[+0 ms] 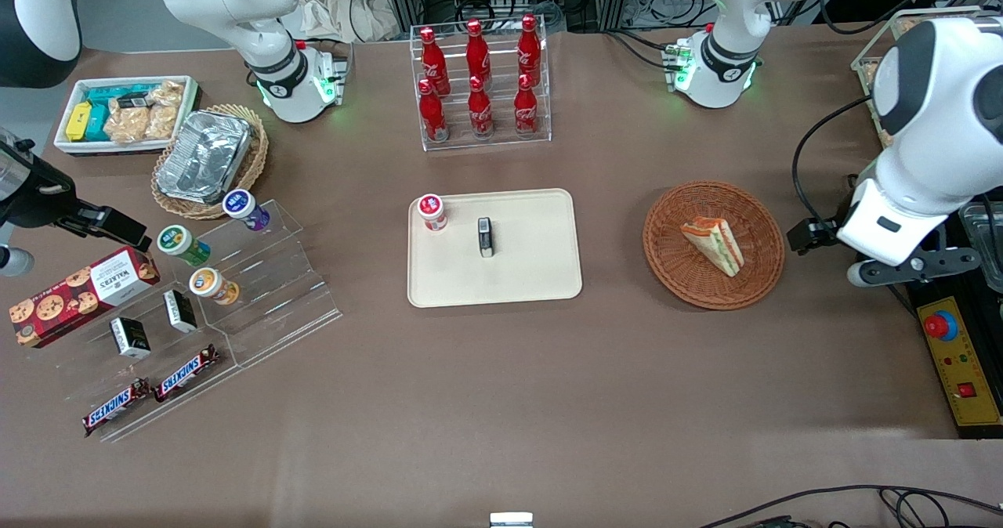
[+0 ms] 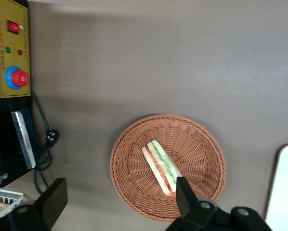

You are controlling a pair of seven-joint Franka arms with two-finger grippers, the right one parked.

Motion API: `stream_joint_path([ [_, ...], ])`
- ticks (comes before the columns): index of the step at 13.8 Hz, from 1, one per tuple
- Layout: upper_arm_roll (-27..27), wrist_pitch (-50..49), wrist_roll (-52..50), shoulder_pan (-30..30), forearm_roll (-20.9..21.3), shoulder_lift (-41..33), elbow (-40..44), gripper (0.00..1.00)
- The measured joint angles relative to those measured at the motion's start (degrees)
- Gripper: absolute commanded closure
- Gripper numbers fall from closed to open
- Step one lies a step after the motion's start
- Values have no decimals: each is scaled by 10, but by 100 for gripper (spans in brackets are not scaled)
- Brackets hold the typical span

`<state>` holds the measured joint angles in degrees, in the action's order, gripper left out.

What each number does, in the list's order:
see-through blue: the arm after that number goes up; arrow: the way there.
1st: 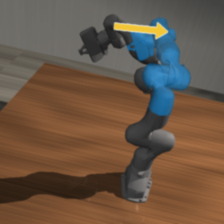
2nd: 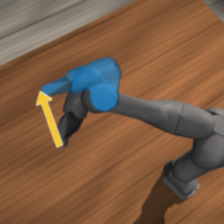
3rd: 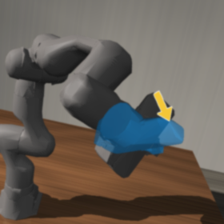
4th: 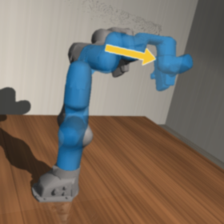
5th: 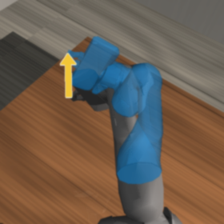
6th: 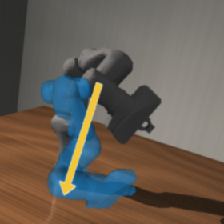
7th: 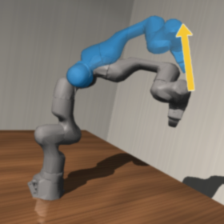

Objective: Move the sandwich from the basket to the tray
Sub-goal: 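Move the left gripper over the sandwich in the wicker basket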

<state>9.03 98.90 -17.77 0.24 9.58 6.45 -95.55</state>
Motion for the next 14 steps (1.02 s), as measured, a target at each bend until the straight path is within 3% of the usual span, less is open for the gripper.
stream_joint_path([
  [6,0,0,-2,3,4,6,0,0],
  [11,-4,-8,118,2,9,7,0,0],
  [14,-4,-19,138,1,9,7,0,0],
])
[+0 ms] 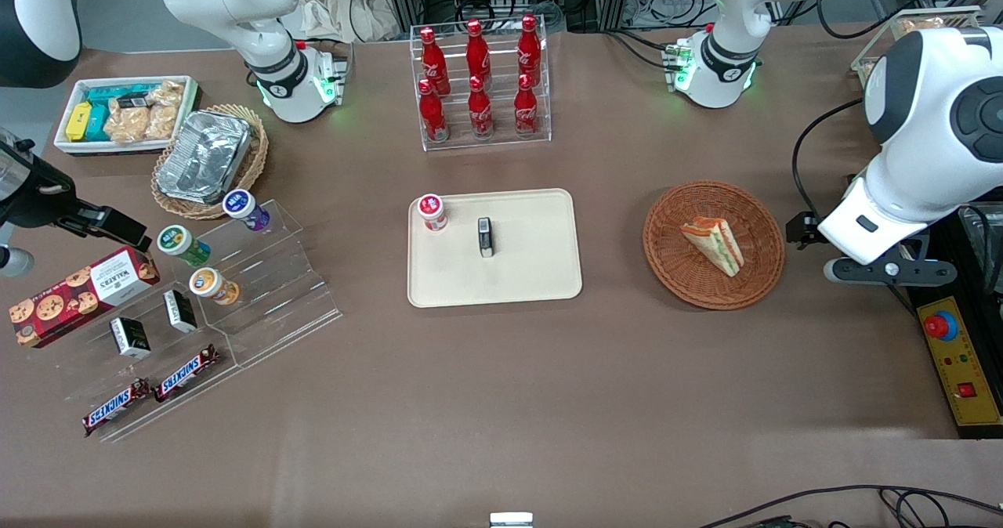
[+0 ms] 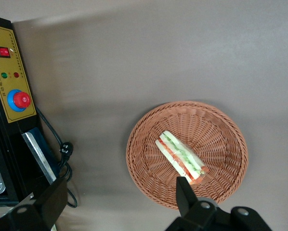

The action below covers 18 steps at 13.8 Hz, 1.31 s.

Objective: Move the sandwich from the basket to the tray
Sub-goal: 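Move the left gripper over the sandwich in the wicker basket, then lower the open left gripper around the wrapped sandwich and close it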

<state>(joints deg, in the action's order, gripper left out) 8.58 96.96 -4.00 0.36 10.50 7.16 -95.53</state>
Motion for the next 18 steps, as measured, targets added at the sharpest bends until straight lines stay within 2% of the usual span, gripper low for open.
stream_joint_path([
  [7,7,-49,-26,12,-5,-3,1,0],
  [11,3,-64,-84,10,-63,-8,-11,0],
  [18,3,117,-175,7,-80,-51,-207,0],
])
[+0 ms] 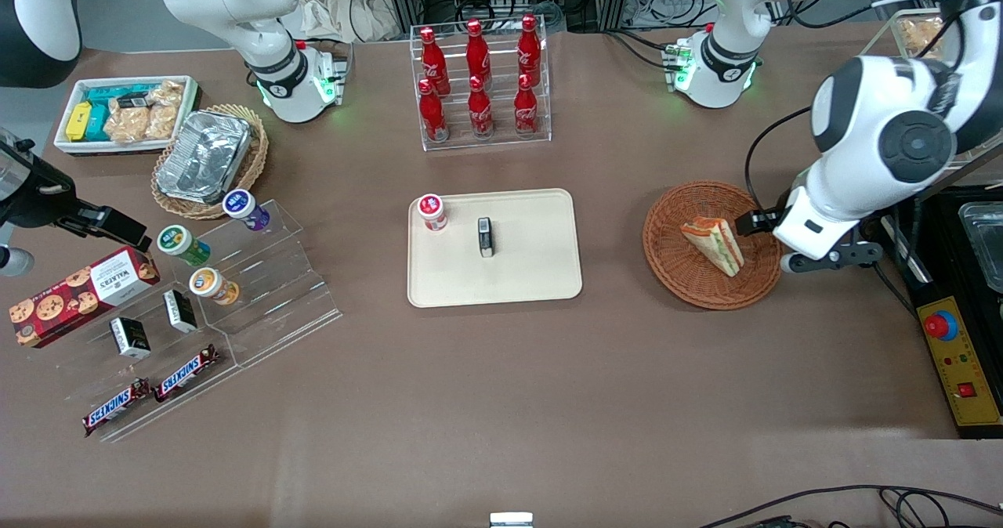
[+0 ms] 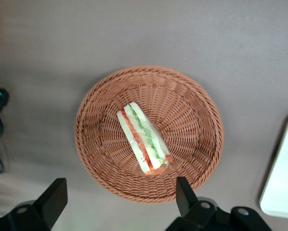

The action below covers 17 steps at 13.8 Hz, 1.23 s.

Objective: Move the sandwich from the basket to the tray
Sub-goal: 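Lower the open left gripper around the wrapped sandwich and close it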

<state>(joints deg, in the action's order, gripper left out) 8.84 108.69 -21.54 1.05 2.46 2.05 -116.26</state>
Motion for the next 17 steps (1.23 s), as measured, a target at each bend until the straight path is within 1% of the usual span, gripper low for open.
stream_joint_path([
  [3,1,73,-77,0,-2,-7,-70,0],
  [7,0,189,-166,0,-25,-7,-151,0],
  [12,2,238,-230,3,-27,11,-183,0],
  [15,3,315,-259,6,-27,25,-213,1],
  [17,3,332,-269,13,-27,32,-222,2],
])
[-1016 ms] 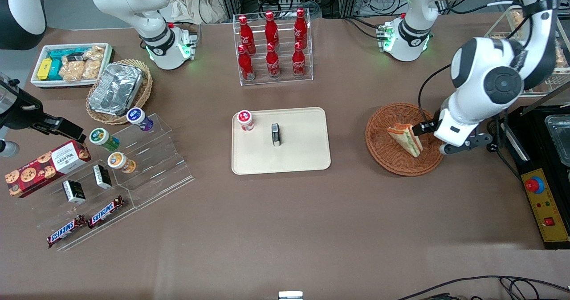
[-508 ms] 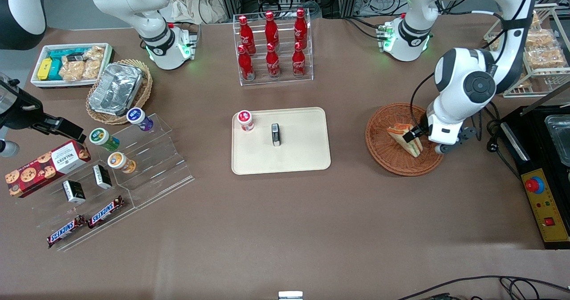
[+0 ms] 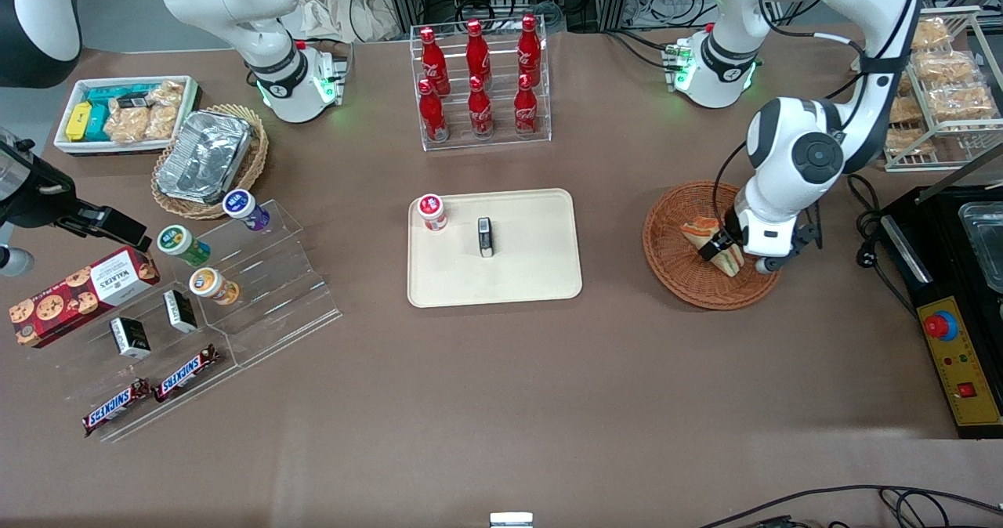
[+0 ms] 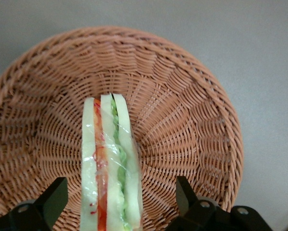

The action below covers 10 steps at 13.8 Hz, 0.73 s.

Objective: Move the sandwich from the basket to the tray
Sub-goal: 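Lower the open left gripper around the wrapped sandwich and close it, then lift the sandwich out of the basket with the left gripper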

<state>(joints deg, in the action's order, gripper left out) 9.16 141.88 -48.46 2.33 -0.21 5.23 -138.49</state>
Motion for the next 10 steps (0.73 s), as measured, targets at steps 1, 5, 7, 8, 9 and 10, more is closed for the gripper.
stream_joint_path([
  [1,0,1,-2,3,0,2,-2,6],
  [5,1,1,-3,4,0,3,-11,67],
  [7,1,1,-3,4,0,3,-12,95],
  [8,1,1,-3,4,0,3,-12,100],
  [9,1,2,-3,4,0,3,-11,100],
  [10,1,1,-3,4,0,2,-8,100],
])
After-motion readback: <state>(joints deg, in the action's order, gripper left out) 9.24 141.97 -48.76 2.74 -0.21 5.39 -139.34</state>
